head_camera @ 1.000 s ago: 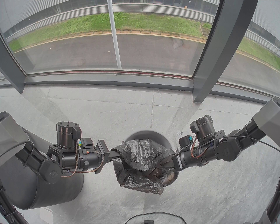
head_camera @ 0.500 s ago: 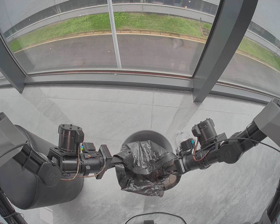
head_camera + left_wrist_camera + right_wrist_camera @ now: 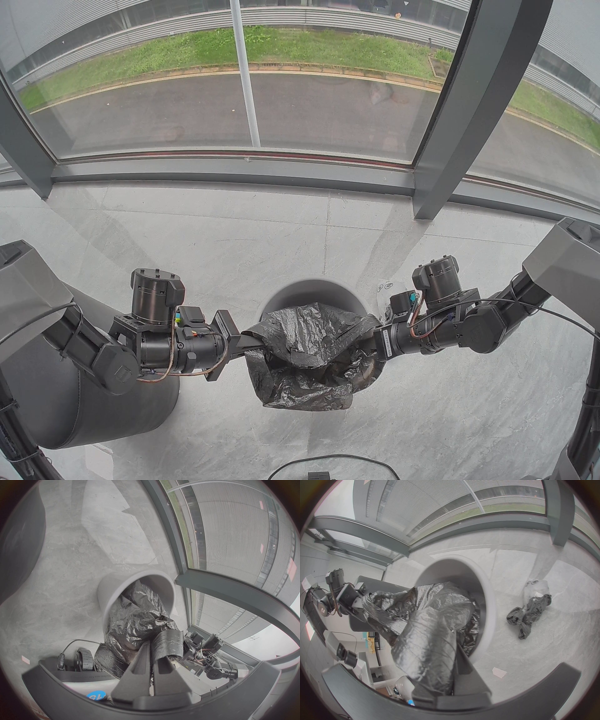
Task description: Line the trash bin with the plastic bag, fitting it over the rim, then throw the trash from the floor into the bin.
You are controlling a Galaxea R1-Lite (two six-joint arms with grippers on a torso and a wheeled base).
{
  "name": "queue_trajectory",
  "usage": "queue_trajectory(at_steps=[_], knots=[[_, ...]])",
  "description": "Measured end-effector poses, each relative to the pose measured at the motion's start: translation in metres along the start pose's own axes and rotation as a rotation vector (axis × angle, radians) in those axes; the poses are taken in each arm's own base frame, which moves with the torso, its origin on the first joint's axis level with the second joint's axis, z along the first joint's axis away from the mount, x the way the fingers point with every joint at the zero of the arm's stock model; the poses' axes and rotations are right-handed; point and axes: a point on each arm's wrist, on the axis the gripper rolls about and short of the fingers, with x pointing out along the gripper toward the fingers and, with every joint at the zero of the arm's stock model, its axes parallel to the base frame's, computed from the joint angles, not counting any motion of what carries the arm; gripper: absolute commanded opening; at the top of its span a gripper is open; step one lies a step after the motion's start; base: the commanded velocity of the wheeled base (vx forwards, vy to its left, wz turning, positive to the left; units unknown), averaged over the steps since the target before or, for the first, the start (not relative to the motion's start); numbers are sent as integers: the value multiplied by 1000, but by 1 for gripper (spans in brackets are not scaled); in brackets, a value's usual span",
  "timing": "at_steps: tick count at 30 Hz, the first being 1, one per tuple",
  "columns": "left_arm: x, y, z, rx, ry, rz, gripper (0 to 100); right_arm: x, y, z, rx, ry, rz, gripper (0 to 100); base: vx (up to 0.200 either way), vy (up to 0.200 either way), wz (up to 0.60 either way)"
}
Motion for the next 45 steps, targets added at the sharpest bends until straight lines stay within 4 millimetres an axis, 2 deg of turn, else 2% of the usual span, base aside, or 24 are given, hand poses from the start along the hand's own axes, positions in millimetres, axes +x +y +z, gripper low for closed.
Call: queue_trajectory(at_steps=[7, 16, 26, 36, 37, 45], knots=[[0, 6, 17, -18, -45, 6, 0, 5, -14, -3, 22, 2, -43, 0, 0, 0, 0], [6, 3, 36, -4, -81, -17, 0, 5, -22, 5, 10, -76, -99, 0, 0, 0, 0], [18, 3, 45, 26, -83, -22, 0, 4, -24, 11, -1, -131, -172, 0, 0, 0, 0], [21, 9, 44, 16, -72, -7, 0, 6, -25, 8, 2, -123, -183, 0, 0, 0, 0], [22, 9, 44, 16, -70, -7, 0, 6, -25, 8, 2, -123, -185, 100, 0, 0, 0], [23, 10, 40, 16, -60, -2, 0, 3, -24, 8, 6, -127, -201, 100, 0, 0, 0]])
